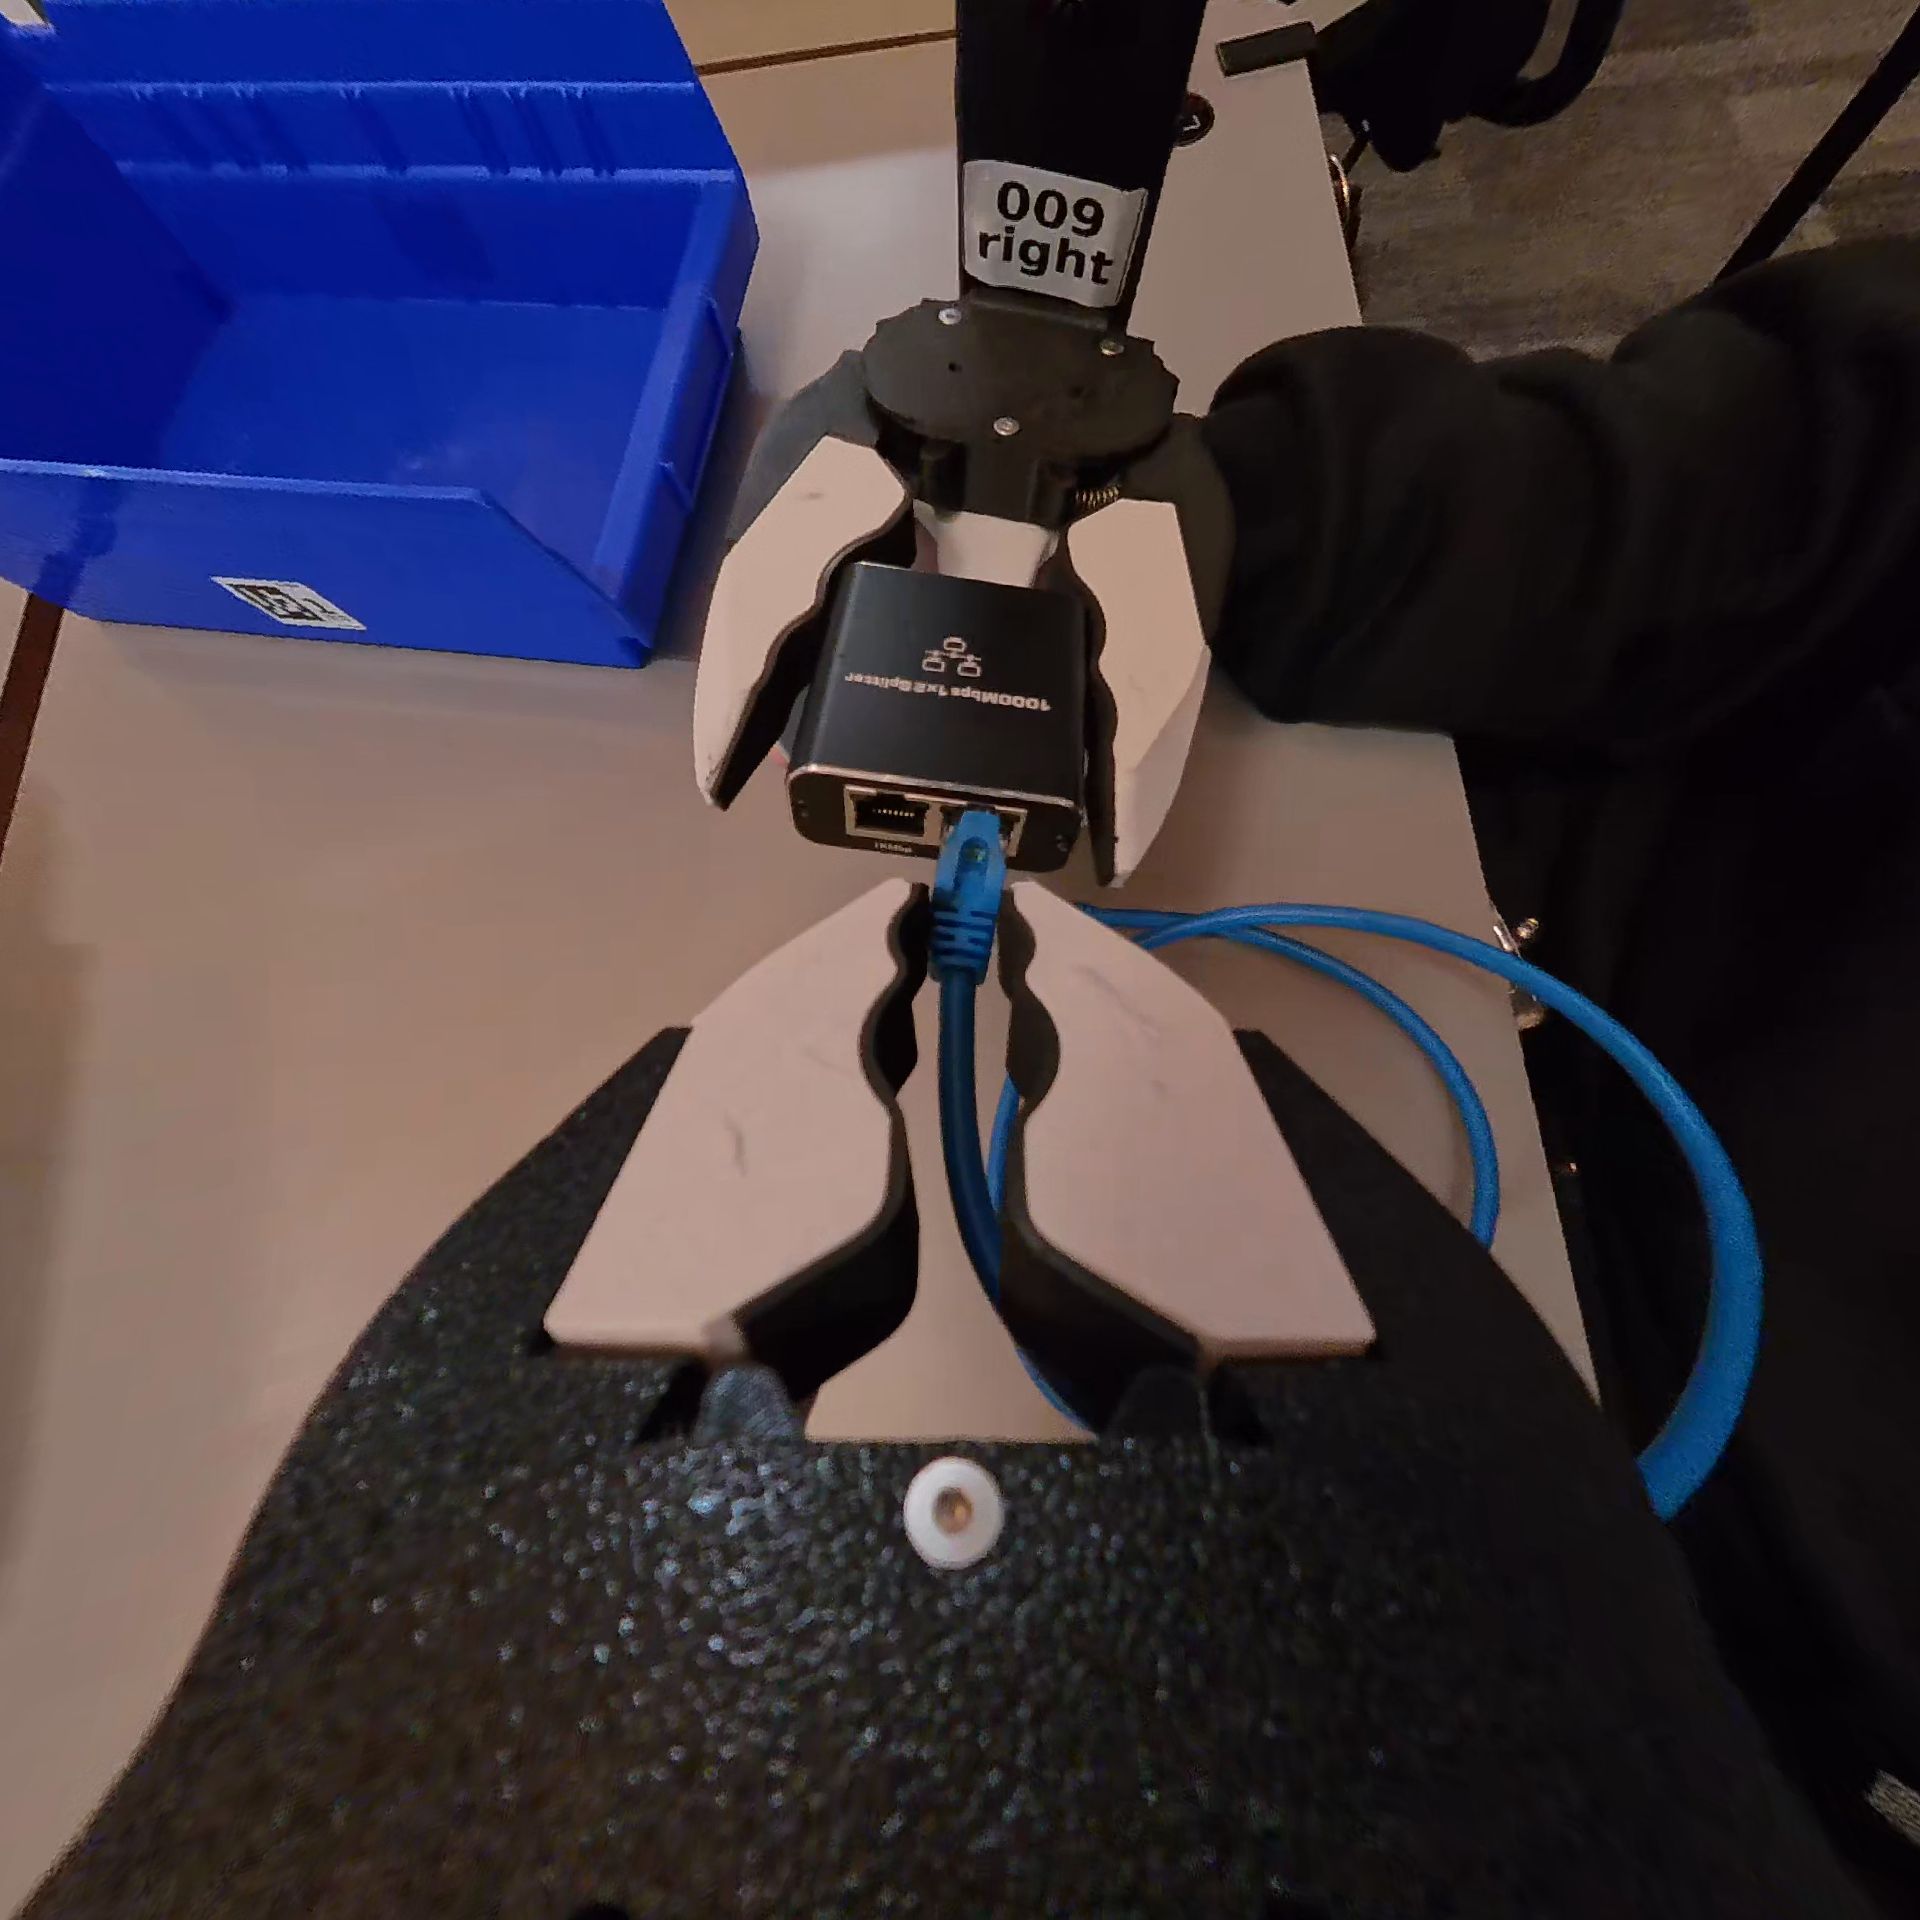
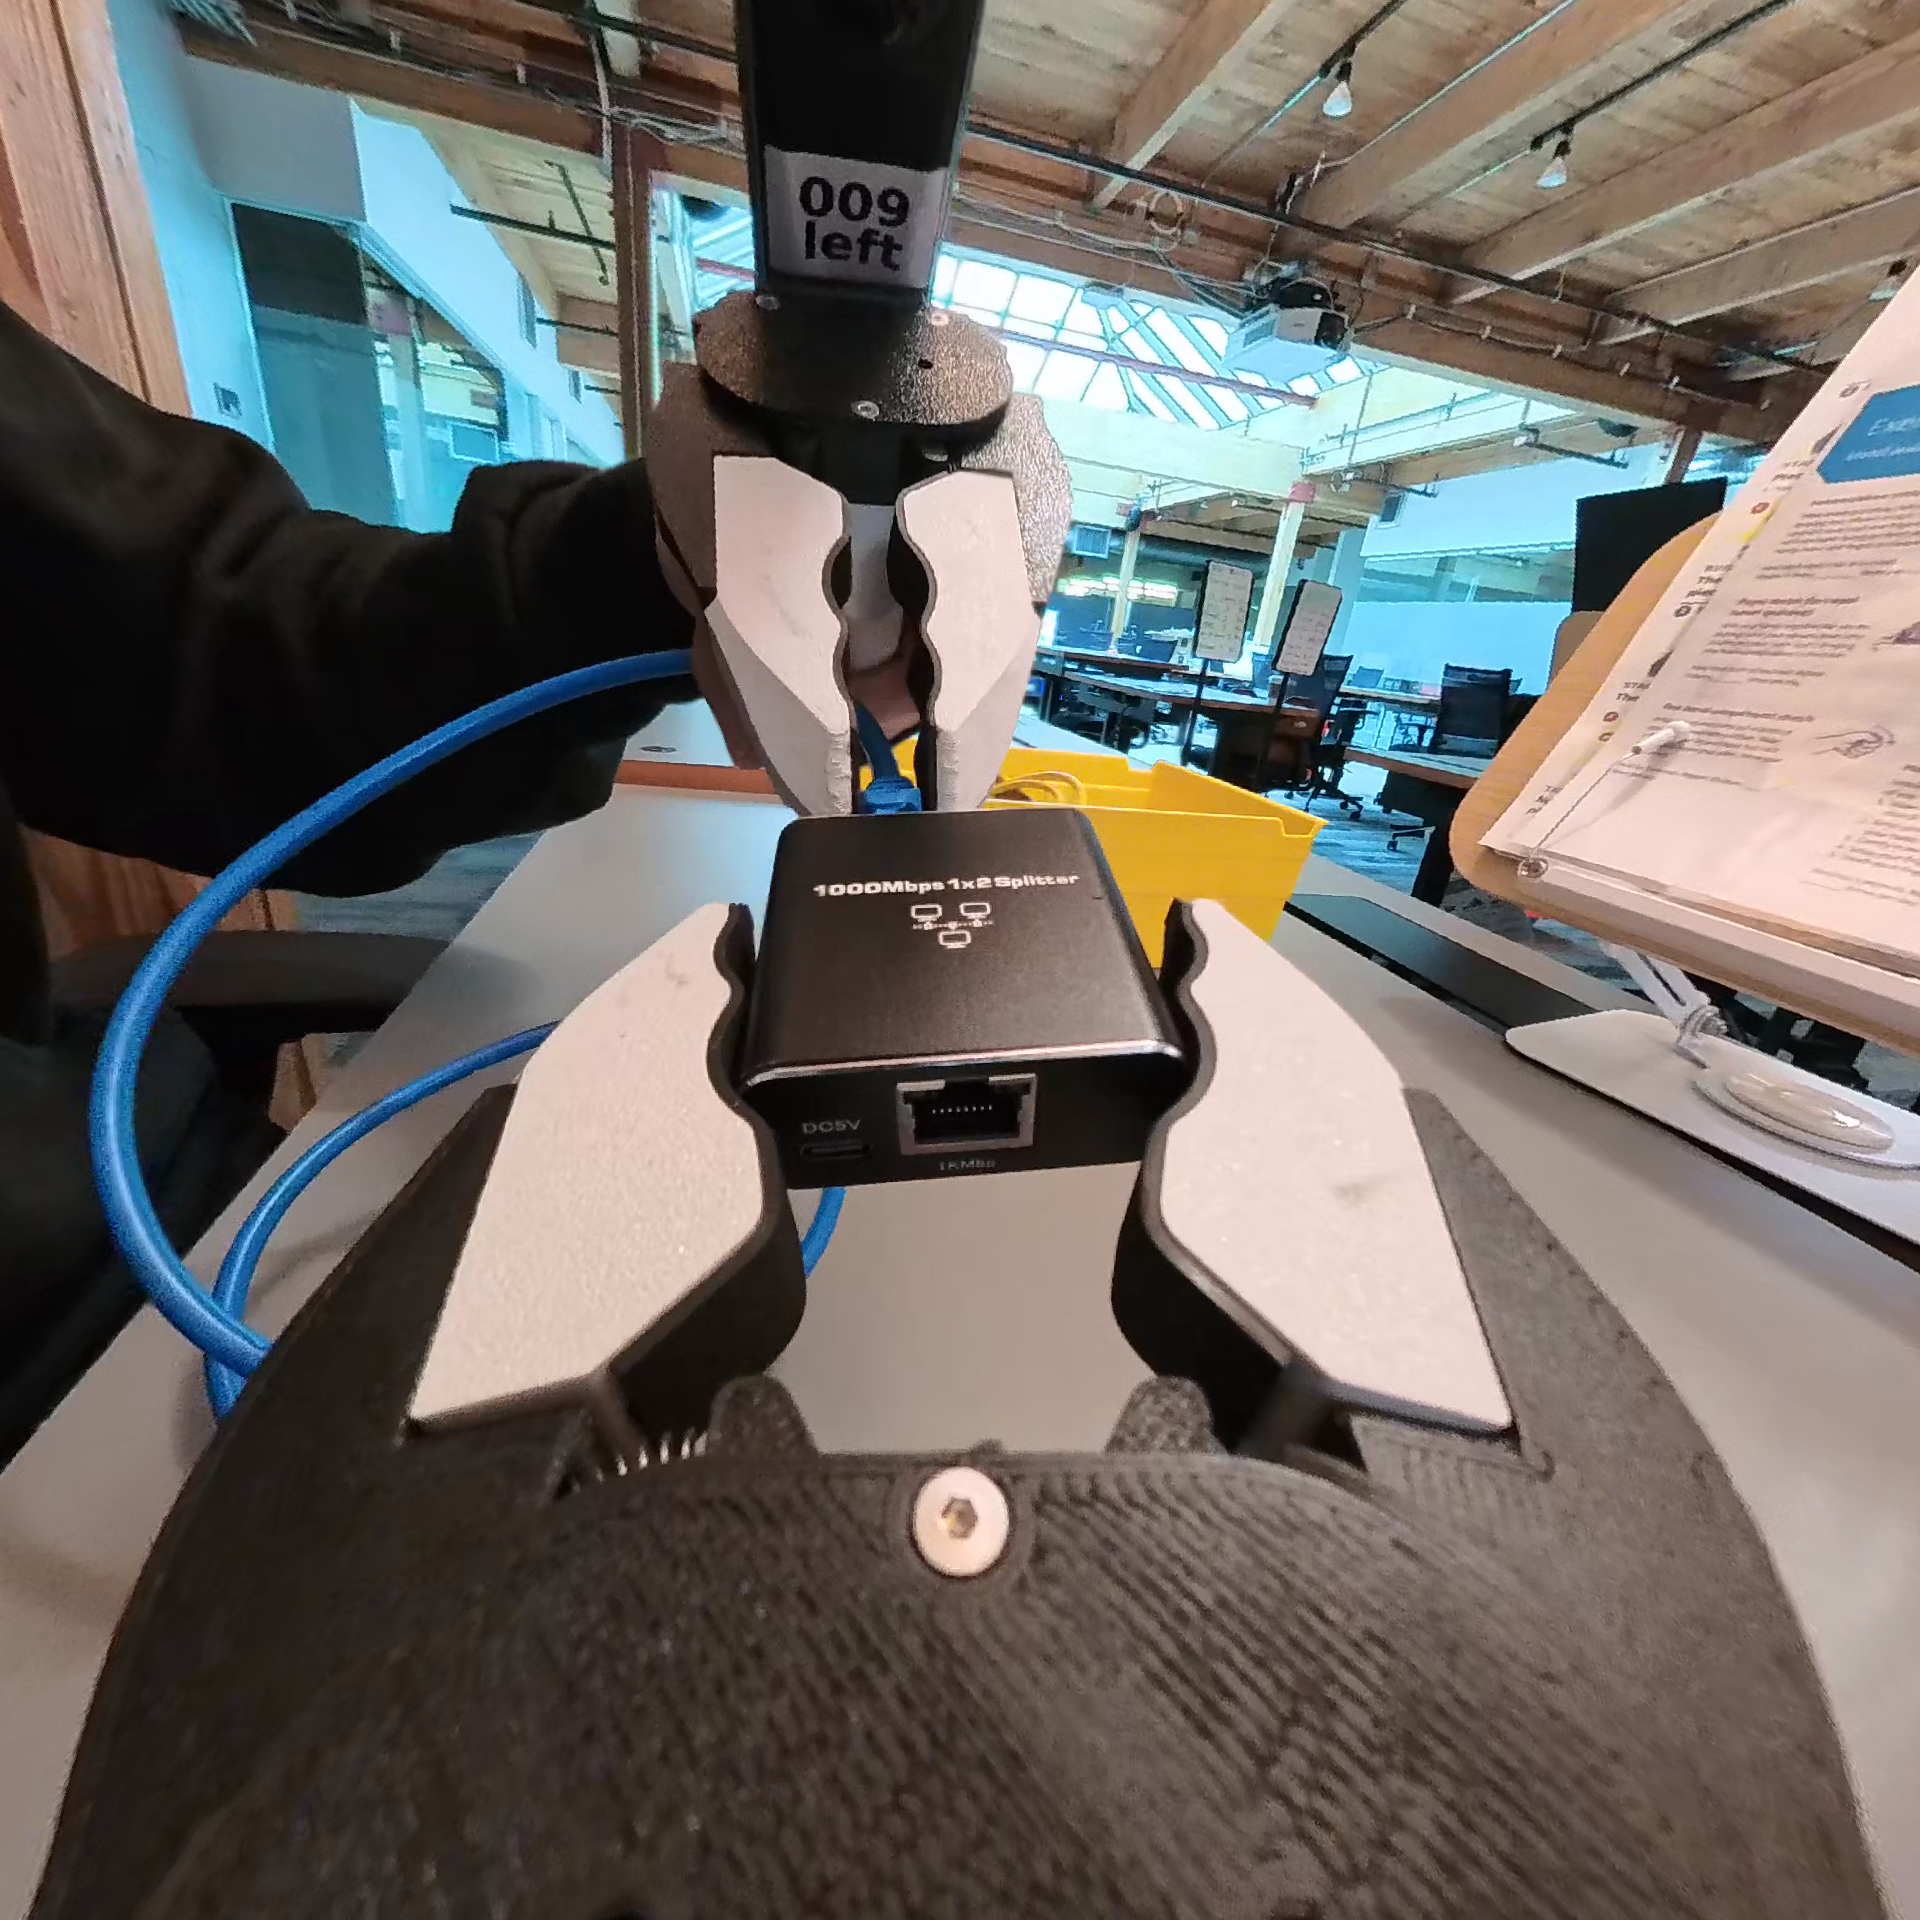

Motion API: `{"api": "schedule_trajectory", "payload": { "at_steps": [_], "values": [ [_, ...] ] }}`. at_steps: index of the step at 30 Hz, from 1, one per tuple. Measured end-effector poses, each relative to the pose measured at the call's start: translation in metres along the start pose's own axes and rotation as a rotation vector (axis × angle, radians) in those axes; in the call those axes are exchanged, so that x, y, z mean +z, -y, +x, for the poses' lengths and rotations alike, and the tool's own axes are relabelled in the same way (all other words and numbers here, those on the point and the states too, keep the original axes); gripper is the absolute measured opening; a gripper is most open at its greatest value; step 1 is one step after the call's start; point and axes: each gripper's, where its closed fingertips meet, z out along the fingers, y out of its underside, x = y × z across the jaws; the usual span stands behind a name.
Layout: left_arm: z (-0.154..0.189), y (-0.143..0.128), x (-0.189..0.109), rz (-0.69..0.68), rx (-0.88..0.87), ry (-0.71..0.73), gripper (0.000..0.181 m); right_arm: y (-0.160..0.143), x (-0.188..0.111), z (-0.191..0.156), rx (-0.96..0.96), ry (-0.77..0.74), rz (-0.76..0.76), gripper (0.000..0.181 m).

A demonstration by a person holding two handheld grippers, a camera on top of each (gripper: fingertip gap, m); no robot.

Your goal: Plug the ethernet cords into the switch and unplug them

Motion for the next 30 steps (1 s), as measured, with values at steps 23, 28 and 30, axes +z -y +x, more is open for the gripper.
{"api": "schedule_trajectory", "payload": {
  "at_steps": [23,28,30],
  "values": [
    [-0.047,-0.037,-0.106,0.167,-0.074,0.394,0.035,-0.017,-0.006,0.019,-0.014,-0.109,-0.106,0.074],
    [-0.092,-0.163,-0.189,-0.252,-0.045,0.653,0.03,-0.023,-0.002,0.017,-0.023,-0.104,-0.138,0.074],
    [-0.098,-0.216,-0.201,-0.459,0.056,0.672,0.031,-0.025,-0.001,0.015,-0.022,-0.09,-0.144,0.075]
  ]
}}
